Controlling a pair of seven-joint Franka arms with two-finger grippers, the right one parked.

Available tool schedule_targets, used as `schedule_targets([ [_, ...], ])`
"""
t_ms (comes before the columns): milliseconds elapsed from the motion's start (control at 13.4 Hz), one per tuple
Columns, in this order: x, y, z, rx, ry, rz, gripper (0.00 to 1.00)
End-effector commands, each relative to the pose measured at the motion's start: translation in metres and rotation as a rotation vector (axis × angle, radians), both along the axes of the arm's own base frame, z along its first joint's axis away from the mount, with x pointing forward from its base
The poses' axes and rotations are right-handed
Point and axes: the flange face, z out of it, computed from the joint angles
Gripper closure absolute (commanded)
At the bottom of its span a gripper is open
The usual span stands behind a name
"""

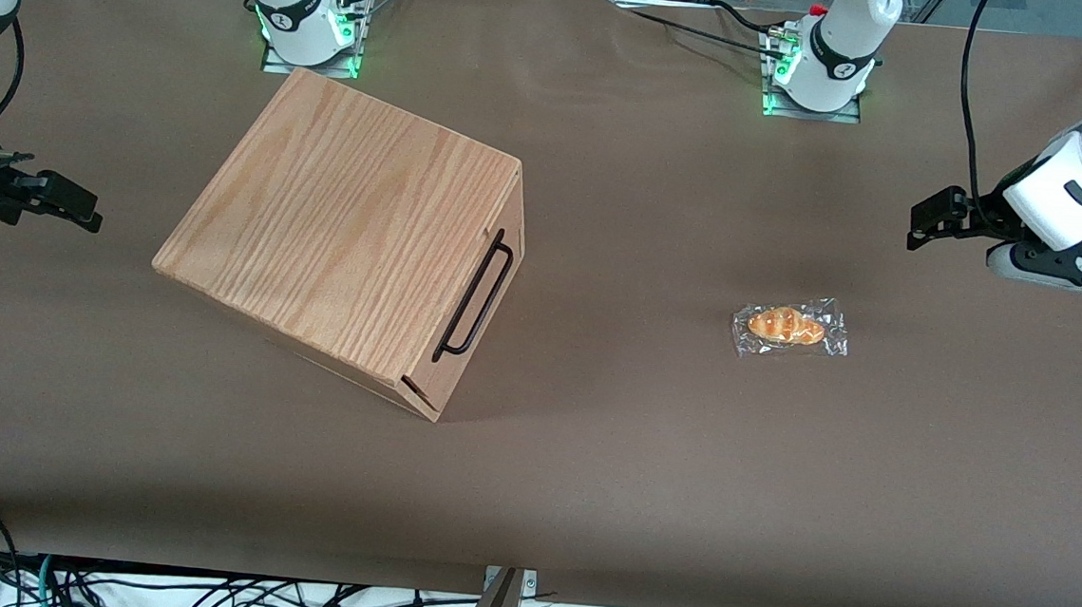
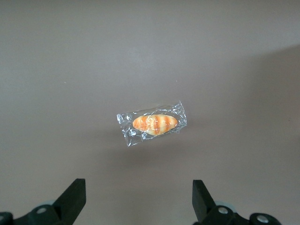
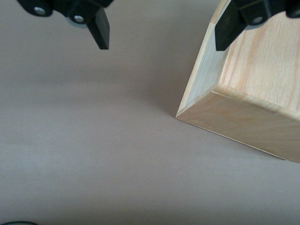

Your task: Open top drawer with left arm

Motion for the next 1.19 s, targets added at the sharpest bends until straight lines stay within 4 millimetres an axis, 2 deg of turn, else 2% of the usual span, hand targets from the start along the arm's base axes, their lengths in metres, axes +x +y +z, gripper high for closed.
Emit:
schedule_targets([
  [0,0.000,0.002,0.004,-0.010,0.001,0.006,0.00],
  [299,0.002,0.004,0.002,-0.010,0.004,0.013,0.00],
  [448,0.001,0.013,-0.001,-0.009,0.024,0.025,0.00],
  [1119,0.006,0.013,-0.007,-0.008,0.042,0.021,0.00],
])
